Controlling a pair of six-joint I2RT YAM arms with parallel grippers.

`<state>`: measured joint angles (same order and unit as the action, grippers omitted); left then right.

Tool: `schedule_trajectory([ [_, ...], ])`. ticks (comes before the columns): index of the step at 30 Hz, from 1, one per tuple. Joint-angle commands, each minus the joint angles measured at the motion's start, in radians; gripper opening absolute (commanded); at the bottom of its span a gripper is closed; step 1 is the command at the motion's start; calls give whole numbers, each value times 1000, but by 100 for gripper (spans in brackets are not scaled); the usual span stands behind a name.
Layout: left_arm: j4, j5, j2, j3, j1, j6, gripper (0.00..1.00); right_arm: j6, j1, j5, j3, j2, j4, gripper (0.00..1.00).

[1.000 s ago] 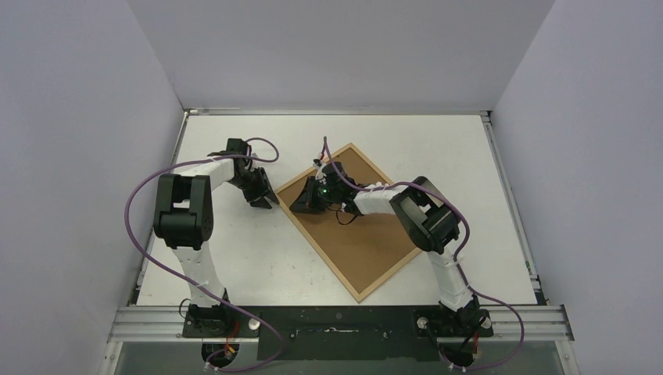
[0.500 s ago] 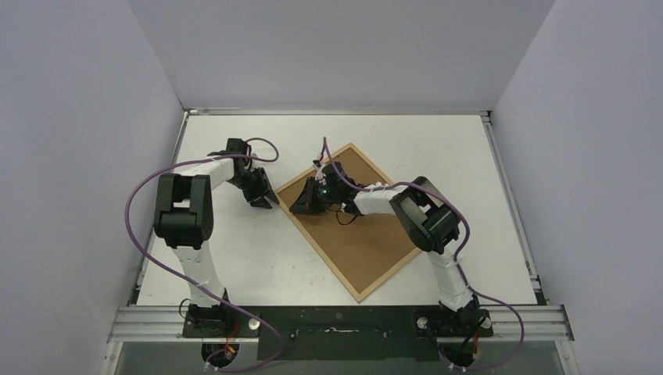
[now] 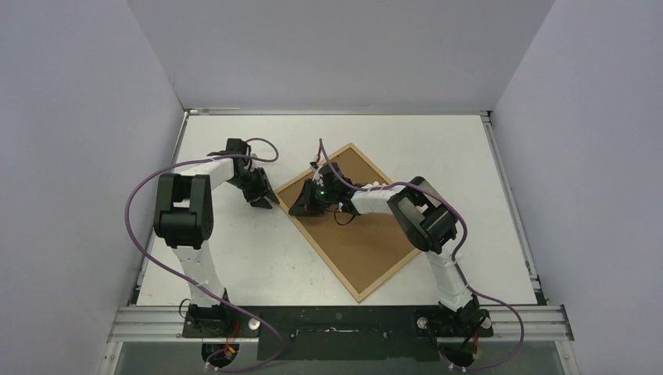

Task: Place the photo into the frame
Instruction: Install the photo frame at the center of the board.

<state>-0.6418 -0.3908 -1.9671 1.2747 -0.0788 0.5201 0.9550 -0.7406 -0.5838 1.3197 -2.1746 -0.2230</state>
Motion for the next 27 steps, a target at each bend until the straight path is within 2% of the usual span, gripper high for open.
schedule_trajectory([
  [1, -29, 101, -63, -22, -4, -18, 30, -38, 9, 66, 18, -40, 38, 0],
  [27, -53, 116, -84, 3, -4, -19, 30, -90, 46, 24, -95, -20, 21, 0],
])
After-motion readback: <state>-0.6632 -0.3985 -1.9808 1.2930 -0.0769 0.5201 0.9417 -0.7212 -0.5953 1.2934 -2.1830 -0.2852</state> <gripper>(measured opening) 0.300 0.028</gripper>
